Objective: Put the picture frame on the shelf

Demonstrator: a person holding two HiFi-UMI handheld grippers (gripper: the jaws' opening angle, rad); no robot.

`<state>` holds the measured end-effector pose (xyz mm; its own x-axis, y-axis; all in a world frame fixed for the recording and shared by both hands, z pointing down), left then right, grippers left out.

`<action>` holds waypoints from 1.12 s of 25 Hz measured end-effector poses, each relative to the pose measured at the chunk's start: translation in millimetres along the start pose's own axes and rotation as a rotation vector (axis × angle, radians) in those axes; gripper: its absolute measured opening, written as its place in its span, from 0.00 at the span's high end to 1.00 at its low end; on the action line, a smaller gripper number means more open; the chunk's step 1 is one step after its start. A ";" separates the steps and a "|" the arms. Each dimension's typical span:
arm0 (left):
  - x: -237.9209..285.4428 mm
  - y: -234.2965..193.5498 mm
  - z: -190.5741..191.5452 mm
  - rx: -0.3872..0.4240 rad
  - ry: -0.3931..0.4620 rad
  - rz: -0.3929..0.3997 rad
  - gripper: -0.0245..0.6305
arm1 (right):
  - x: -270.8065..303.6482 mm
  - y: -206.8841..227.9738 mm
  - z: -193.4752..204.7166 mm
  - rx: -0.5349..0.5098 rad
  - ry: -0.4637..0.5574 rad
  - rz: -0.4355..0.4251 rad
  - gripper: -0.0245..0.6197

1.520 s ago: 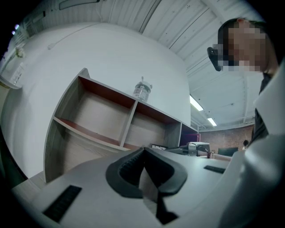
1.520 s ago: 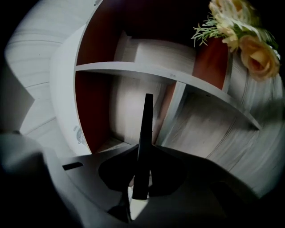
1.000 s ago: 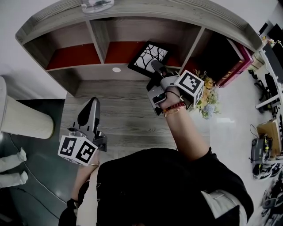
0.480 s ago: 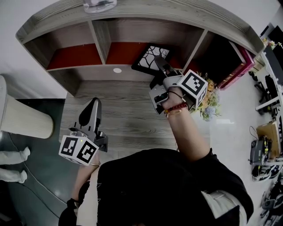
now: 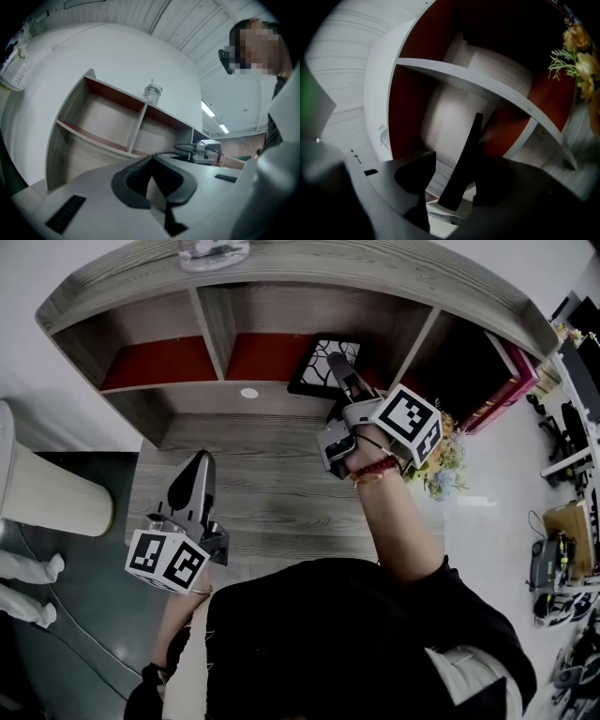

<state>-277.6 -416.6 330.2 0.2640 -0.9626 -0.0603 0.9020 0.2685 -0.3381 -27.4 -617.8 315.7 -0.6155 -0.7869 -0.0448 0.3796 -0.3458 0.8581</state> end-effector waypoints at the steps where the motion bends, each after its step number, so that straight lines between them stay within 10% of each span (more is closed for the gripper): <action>1: 0.4 0.2 0.5 -0.001 -0.001 0.001 0.94 | 0.3 -0.8 -1.2 -0.022 0.000 0.009 0.61; 28: 7.8 -3.5 2.5 -0.006 -0.016 0.014 0.94 | 8.3 -9.3 5.7 -0.593 -0.101 0.240 0.30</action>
<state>-277.8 -425.0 333.3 0.2815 -0.9583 -0.0502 0.8963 0.2812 -0.3428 -39.9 -618.1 310.4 -0.5170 -0.8354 0.1867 0.8142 -0.4127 0.4083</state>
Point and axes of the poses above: the fingertips, and each gripper's own axes: x forward along the fingers, y to its right, z out of its underside, the point moved 7 cm from there along -x, backward along the fingers, and after that the axes turned 2 degrees about -x, right-handed, at the moved point
